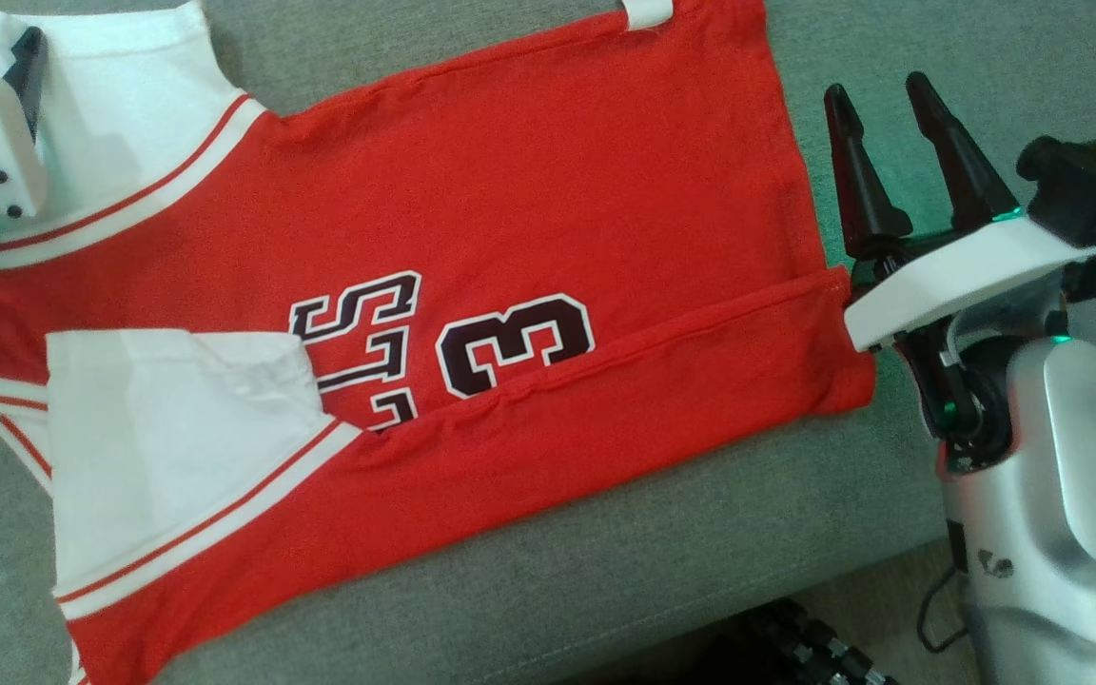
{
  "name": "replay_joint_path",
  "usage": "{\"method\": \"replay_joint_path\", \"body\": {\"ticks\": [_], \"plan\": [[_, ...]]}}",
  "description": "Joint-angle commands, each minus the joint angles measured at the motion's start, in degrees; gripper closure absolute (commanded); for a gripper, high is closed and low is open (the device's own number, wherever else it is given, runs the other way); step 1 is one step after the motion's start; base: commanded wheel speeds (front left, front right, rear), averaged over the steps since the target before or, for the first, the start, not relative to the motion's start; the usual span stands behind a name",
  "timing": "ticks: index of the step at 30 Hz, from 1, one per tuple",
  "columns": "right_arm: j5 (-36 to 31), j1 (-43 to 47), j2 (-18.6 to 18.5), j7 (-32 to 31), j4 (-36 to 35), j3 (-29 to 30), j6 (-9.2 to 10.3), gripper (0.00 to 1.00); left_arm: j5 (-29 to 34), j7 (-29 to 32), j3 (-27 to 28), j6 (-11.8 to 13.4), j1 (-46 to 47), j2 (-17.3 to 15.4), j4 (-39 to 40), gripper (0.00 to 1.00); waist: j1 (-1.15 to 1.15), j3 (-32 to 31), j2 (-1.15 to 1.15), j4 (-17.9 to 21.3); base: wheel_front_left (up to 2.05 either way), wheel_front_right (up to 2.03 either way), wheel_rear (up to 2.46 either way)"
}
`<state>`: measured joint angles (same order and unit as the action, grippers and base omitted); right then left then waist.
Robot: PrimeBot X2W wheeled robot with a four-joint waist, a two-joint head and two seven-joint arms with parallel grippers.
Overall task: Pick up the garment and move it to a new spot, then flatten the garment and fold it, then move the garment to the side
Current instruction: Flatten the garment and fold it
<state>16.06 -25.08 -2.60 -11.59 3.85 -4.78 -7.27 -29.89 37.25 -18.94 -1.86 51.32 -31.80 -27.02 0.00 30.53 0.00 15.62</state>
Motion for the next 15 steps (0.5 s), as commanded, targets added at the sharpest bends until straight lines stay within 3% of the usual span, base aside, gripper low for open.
{"method": "replay_joint_path", "body": {"ticks": [1,2,3,9,15], "plan": [[-0.3,-0.9,-0.3,0.1,-2.1,-1.1,-0.22,0.0,-0.5,0.3,1.8,-0.3,1.7,-2.5,1.1,0.52,0.0,0.1,0.0,-0.2,0.0,0.0,0.0],[-0.4,-1.1,-0.3,0.0,-2.0,-1.1,-0.22,0.0,-0.9,0.2,1.7,-0.6,1.8,-2.1,1.3,0.8,0.0,0.1,0.0,-0.3,0.0,0.0,0.0],[-0.5,-1.3,-0.3,-0.1,-2.0,-1.1,-0.22,0.0,-1.0,-0.1,1.7,-0.6,1.9,-1.8,1.5,1.0,0.0,0.1,0.0,-0.5,0.0,0.0,0.0],[-2.1,-3.7,-0.4,-2.0,-0.4,-0.4,-0.22,0.0,-1.0,-2.6,0.7,-1.7,2.8,-0.6,2.4,1.0,0.0,-0.9,0.0,-2.2,0.0,0.0,0.0],[-4.4,-8.6,-3.4,-6.7,3.4,0.8,-0.22,0.0,-1.1,-7.1,-0.7,-3.3,3.8,1.4,5.3,1.0,0.0,-2.7,0.0,-5.5,0.0,0.0,0.0]]}}
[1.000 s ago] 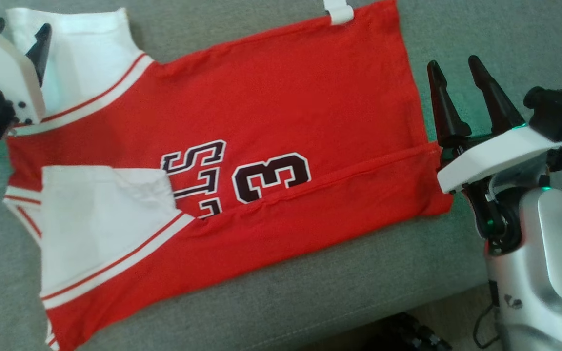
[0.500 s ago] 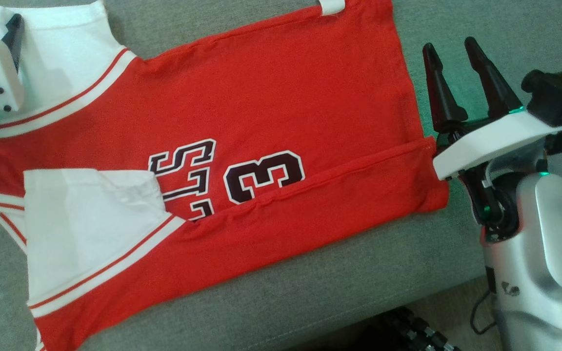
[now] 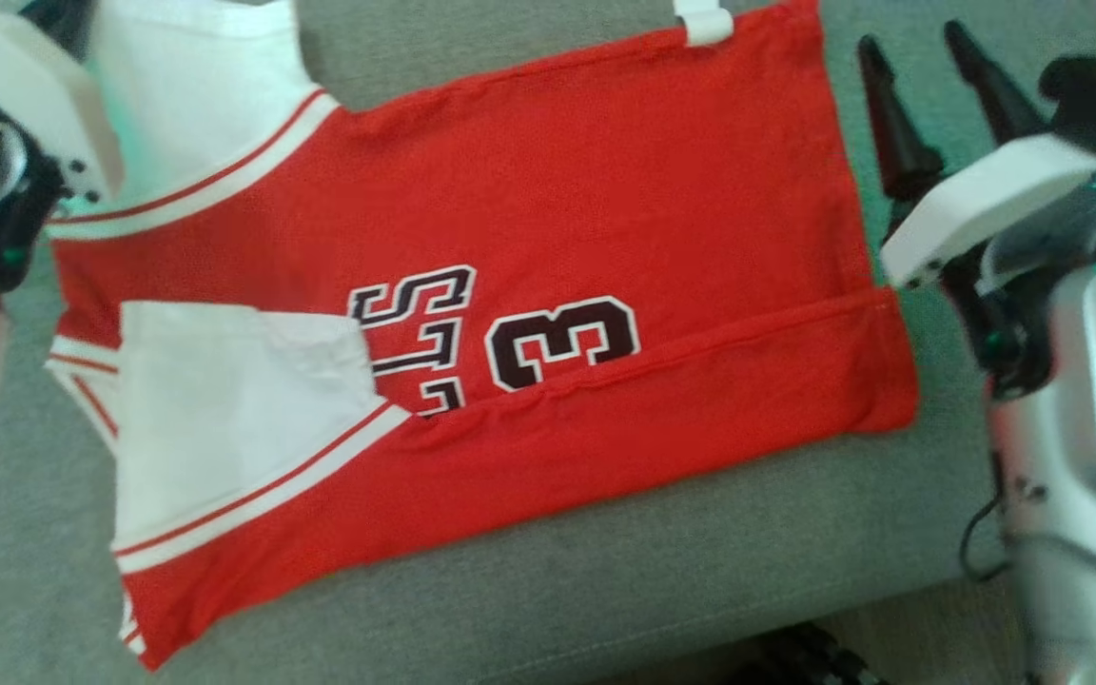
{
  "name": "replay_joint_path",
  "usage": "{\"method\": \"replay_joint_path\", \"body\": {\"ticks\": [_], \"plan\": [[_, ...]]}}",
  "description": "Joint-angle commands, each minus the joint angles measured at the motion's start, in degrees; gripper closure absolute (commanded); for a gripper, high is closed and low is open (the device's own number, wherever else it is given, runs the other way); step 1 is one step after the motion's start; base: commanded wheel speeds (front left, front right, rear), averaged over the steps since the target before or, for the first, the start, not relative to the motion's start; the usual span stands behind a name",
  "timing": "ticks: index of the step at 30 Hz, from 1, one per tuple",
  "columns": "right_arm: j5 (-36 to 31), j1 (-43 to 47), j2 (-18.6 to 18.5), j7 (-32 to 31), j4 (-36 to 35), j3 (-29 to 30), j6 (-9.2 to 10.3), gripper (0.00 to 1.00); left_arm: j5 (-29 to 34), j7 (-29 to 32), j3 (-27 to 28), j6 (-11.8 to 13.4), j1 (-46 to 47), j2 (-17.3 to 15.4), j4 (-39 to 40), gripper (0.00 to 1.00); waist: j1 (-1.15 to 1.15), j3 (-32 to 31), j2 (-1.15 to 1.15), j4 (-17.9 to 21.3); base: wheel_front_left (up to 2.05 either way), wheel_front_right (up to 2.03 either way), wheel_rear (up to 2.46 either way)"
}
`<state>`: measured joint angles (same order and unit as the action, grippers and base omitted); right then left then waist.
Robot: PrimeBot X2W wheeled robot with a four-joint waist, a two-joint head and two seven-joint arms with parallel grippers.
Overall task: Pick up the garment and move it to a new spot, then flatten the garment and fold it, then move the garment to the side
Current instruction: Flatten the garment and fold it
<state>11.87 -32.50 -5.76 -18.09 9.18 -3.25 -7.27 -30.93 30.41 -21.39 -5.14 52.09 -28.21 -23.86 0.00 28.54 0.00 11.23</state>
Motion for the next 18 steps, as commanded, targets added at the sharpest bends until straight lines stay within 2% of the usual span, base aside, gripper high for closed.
{"method": "replay_joint_path", "body": {"ticks": [1,7,18], "plan": [[-0.6,-2.2,-1.2,-1.3,-1.0,-0.7,-0.22,0.0,-0.2,-0.9,1.3,-0.3,3.1,-1.8,2.9,1.0,0.0,-0.9,0.0,-1.8,0.0,0.0,0.0],[-2.4,-8.5,-7.5,-8.1,5.5,-4.5,-0.22,0.0,-0.9,-3.8,-0.7,-1.2,2.9,0.4,7.1,1.0,0.0,-1.3,0.0,-5.9,0.0,0.0,0.0],[1.4,-14.5,-12.2,-14.8,16.7,-9.1,-0.22,0.0,-1.9,-5.9,-2.7,-1.6,1.6,2.3,10.1,1.0,0.0,-0.7,0.0,-9.4,0.0,0.0,0.0]]}}
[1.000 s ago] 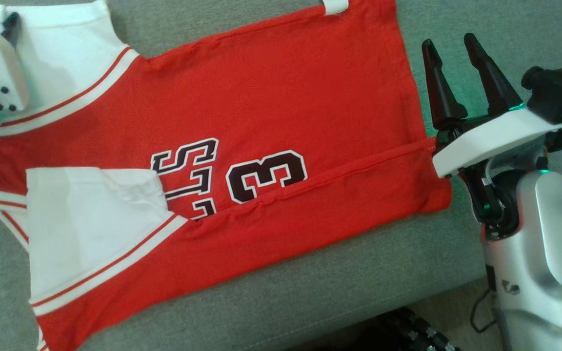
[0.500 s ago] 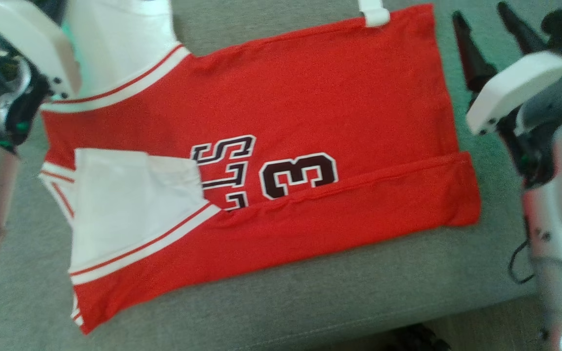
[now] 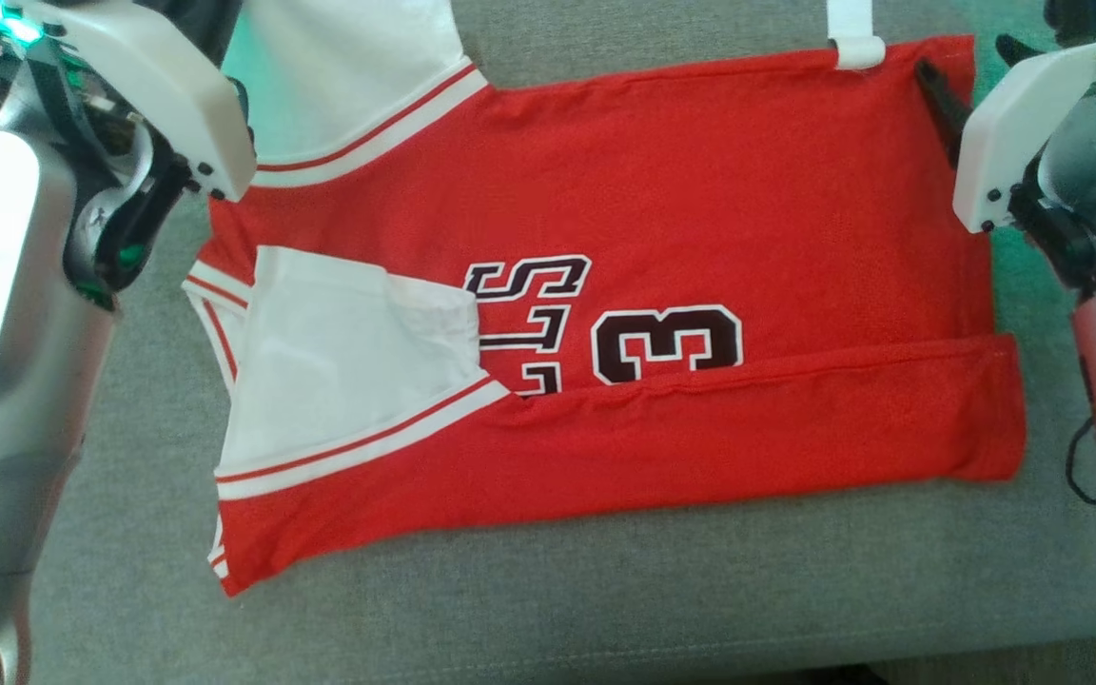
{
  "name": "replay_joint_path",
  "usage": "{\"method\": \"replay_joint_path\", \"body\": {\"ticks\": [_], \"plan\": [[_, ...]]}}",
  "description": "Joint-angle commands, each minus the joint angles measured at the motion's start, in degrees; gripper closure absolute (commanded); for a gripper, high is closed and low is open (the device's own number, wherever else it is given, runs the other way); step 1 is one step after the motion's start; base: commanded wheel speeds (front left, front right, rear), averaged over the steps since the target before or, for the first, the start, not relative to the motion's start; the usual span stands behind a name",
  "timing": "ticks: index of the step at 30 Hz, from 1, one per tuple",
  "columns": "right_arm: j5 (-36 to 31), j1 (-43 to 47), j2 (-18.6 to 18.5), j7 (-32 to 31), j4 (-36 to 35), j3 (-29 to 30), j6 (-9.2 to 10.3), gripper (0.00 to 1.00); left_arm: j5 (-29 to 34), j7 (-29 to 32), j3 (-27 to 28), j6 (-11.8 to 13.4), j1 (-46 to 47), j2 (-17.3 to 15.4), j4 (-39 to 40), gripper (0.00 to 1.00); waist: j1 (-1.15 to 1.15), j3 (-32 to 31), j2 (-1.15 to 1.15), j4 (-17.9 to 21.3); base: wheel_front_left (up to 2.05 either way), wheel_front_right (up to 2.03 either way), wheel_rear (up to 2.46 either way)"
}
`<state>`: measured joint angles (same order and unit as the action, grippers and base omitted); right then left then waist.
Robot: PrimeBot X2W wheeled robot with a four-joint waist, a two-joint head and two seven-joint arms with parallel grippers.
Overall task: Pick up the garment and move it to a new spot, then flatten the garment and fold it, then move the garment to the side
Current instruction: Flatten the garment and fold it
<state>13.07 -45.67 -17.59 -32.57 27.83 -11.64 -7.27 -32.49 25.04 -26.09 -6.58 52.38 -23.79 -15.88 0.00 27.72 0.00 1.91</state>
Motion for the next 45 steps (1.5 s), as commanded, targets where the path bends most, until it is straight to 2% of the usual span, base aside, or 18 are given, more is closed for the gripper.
{"method": "replay_joint_path", "body": {"ticks": [1,4,5,9,10,12,14,15,22,28,36,45], "plan": [[0.6,-1.7,-0.6,-0.5,-1.3,-1.1,-0.22,0.0,-0.5,-0.6,1.9,-0.1,1.3,-2.0,2.2,1.0,0.0,0.1,0.0,-0.3,0.0,0.0,0.0],[2.2,-2.6,-1.2,-0.6,0.3,-2.3,-0.22,0.01,-0.7,-0.6,1.6,-0.2,1.2,-2.0,2.0,1.0,0.0,0.1,0.0,-0.5,0.0,0.0,0.0],[3.0,-2.8,-1.2,-0.7,0.6,-2.8,-0.22,0.07,-0.8,-0.7,1.6,-0.2,1.2,-2.0,1.9,1.0,0.0,0.0,0.0,-0.6,0.0,0.0,0.0],[5.0,-3.9,-2.0,-0.3,2.3,-4.6,-0.22,0.22,-1.1,-0.7,1.4,-0.2,1.1,-2.1,1.6,1.0,0.0,-0.1,0.0,-0.7,0.0,0.0,0.0],[5.3,-4.2,-2.2,-0.1,2.8,-5.0,-0.22,0.32,-1.2,-0.7,1.4,-0.2,1.2,-2.1,1.6,1.0,0.0,-0.1,0.0,-0.8,0.0,0.0,0.0],[6.0,-4.8,-2.5,0.2,3.9,-5.7,-0.22,0.64,-1.3,-0.6,1.4,-0.2,1.2,-2.2,1.5,1.0,0.0,-0.1,0.0,-0.8,0.0,0.0,0.0],[6.5,-5.3,-2.7,0.8,4.7,-6.3,-0.22,0.81,-1.4,-0.6,1.4,-0.2,1.2,-2.3,1.4,1.0,0.0,-0.2,0.0,-0.9,0.0,0.0,0.0],[6.7,-5.5,-2.8,1.4,5.0,-6.7,-0.22,0.98,-1.5,-0.6,1.4,-0.2,1.2,-2.4,1.3,1.0,0.0,-0.3,0.0,-0.9,0.0,0.0,0.0],[7.8,-6.0,-3.3,6.4,7.3,-8.4,-0.22,1.0,-2.3,-1.1,1.4,-0.3,0.0,-3.5,1.7,1.0,0.0,-1.7,0.0,-0.7,0.0,0.0,0.0],[10.3,-3.5,-4.5,10.2,7.1,-10.3,-0.22,1.0,-3.4,-2.4,1.9,-0.4,-4.6,-6.1,5.9,1.0,0.0,-4.3,0.0,-0.4,0.0,0.0,0.0],[13.1,4.3,-6.8,16.0,3.8,-11.7,-0.22,1.0,-5.0,-6.9,3.1,2.1,-17.0,-7.6,14.1,1.0,0.0,-10.4,0.0,-1.1,0.0,0.0,0.0],[14.4,14.1,-8.8,17.1,-2.6,-12.2,-0.22,1.0,-5.9,-10.3,2.6,5.6,-31.6,-7.9,20.5,1.0,0.0,-15.4,0.0,-1.5,0.0,0.0,0.0]]}}
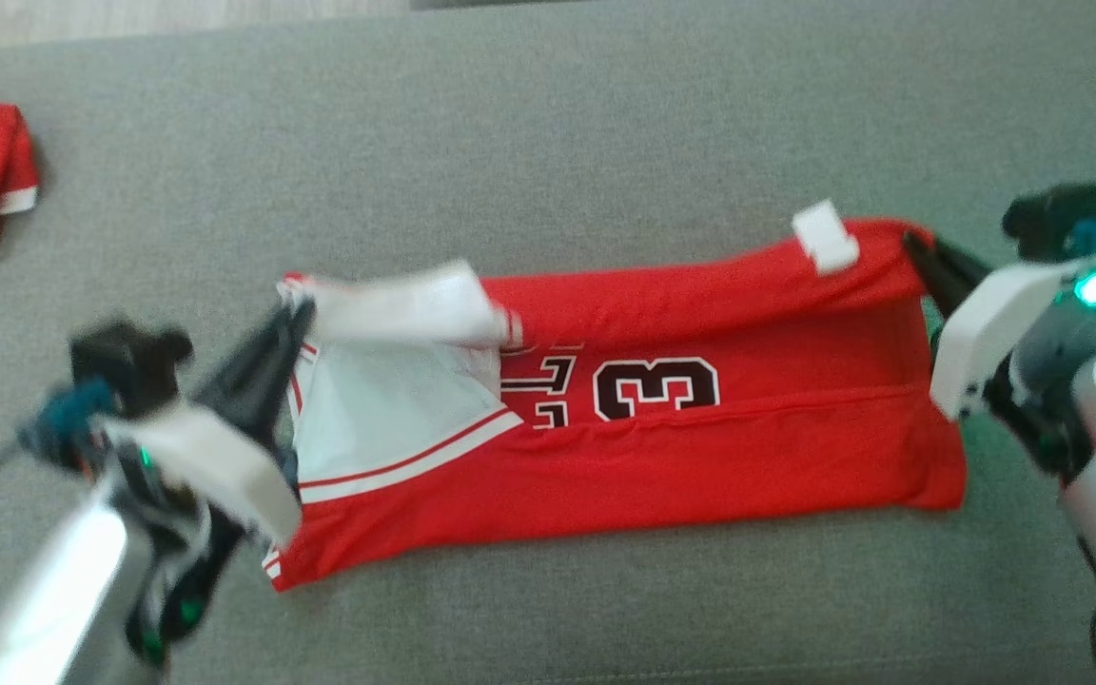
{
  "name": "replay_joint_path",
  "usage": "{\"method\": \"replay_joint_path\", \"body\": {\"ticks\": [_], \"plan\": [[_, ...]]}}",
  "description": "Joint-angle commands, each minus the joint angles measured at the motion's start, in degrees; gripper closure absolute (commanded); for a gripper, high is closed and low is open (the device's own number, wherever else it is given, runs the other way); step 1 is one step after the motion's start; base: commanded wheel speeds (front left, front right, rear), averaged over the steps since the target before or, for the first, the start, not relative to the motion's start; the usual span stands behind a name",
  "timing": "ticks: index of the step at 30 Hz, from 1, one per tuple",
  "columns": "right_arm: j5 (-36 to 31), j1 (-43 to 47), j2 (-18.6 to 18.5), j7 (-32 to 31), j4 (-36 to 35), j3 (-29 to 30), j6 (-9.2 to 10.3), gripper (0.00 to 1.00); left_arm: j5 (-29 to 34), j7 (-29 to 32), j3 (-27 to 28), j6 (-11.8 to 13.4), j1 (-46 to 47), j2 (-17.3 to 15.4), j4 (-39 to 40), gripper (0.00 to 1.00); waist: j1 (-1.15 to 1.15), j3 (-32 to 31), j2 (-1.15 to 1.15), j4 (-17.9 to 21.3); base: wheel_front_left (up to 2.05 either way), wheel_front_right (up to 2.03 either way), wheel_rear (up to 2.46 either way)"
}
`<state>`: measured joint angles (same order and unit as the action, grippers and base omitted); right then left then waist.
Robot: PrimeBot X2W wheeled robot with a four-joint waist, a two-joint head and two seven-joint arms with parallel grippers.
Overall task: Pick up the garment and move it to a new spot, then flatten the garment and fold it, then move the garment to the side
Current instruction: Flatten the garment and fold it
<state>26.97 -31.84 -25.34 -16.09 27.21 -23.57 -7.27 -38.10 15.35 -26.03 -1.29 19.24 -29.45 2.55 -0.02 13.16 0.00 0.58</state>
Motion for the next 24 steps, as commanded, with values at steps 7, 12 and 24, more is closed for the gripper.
{"method": "replay_joint_path", "body": {"ticks": [7,12,24], "plan": [[-0.3,7.9,0.1,0.9,-6.1,2.0,-0.22,1.0,-1.1,-5.0,1.5,2.5,-8.1,-0.3,2.1,1.0,0.02,-1.9,0.0,-0.2,0.0,0.0,0.0],[-1.7,11.2,1.2,2.0,-7.8,4.0,-0.22,0.96,-1.8,-7.8,1.6,3.0,-10.9,1.1,0.8,1.0,0.02,-2.2,0.0,0.2,0.0,0.0,0.0],[-5.0,19.5,5.1,6.4,-9.6,10.6,-0.22,0.0,-2.8,-14.9,2.5,3.9,-16.9,3.3,-0.9,0.0,0.02,-4.1,0.0,0.8,0.0,0.0,0.0]]}}
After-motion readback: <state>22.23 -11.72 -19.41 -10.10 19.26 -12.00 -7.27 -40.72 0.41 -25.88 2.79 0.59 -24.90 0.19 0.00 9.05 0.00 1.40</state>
